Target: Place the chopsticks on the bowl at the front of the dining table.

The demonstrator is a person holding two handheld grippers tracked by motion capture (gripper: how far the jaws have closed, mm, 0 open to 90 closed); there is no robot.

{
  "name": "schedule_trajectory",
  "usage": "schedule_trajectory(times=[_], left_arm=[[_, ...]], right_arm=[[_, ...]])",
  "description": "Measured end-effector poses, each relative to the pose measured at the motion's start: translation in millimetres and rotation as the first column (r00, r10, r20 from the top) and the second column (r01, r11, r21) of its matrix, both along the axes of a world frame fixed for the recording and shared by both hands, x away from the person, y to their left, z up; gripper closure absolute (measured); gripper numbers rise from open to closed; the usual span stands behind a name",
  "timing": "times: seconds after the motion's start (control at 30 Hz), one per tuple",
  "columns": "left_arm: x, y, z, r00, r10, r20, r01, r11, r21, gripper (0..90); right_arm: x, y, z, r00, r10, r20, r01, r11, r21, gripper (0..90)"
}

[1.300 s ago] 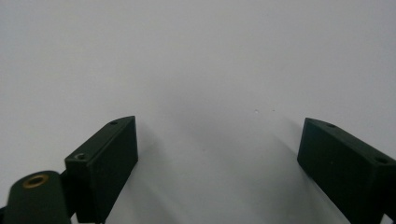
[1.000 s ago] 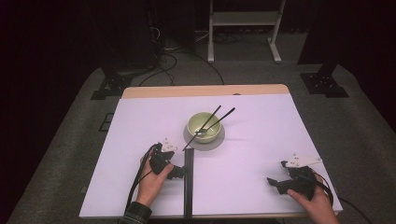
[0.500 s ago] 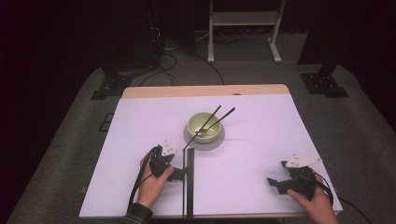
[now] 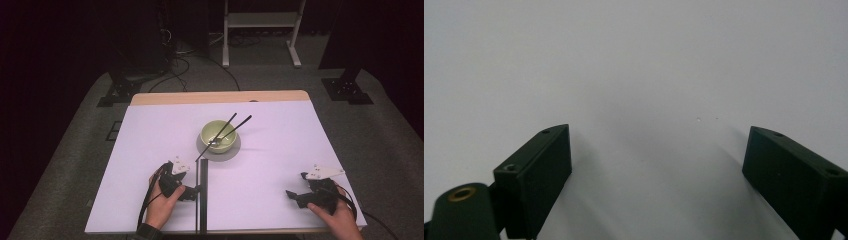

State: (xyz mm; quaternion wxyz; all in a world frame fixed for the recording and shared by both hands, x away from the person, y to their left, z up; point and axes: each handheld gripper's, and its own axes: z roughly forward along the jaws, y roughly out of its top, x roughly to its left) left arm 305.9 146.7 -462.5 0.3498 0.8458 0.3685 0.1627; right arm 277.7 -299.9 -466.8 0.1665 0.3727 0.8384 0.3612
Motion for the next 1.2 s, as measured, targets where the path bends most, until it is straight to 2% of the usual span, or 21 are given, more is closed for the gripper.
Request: schedule_trajectory(times=[1.0,1.2], left_arm=[[-55.7,1.0,-1.5,0.9991,-0.040,0.010,0.040,0.9992,-0.003,2.1],[-57.2,2.3,-1.4,0.9987,-0.050,0.008,0.050,0.9987,-0.004,2.1]], right_arm=[[0.0,0.0,0.0,1.0000,0.000,0.000,0.000,1.000,0.000,10.6],[0.0,0.0,0.0,1.0000,0.000,0.000,0.000,1.000,0.000,10.5]])
